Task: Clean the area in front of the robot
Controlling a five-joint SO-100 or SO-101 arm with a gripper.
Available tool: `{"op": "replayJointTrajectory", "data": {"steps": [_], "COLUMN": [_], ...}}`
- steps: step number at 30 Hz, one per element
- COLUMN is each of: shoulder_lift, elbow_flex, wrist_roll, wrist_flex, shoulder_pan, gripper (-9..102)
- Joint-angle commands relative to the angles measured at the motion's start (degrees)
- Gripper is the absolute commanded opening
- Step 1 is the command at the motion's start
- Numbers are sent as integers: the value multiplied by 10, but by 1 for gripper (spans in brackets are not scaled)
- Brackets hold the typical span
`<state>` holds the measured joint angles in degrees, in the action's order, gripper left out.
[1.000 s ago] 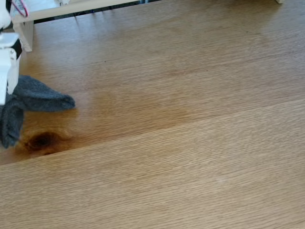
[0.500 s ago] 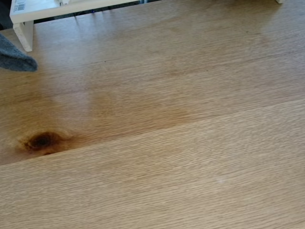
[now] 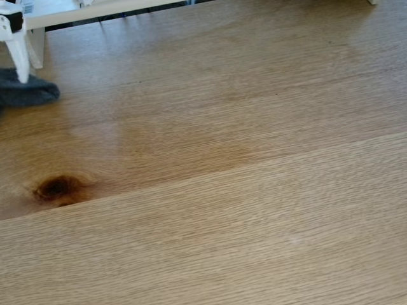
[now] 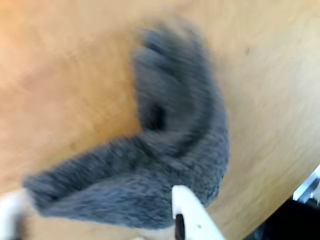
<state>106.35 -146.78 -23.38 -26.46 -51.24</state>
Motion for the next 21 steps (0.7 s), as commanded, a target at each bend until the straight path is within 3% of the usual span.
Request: {"op": "replayJointTrajectory", "data": {"steps": [1,7,11,18,21], "shoulder_lift": [138,257,304,397,482], "elbow_flex": [5,4,1,-5,-25], "wrist_roll": [43,127,198,296,344], "wrist_flex": [-38,-176,-239,-335,-428], "shoulder_pan": [112,340,444,502,512], "gripper": [28,11,1,0,0]}}
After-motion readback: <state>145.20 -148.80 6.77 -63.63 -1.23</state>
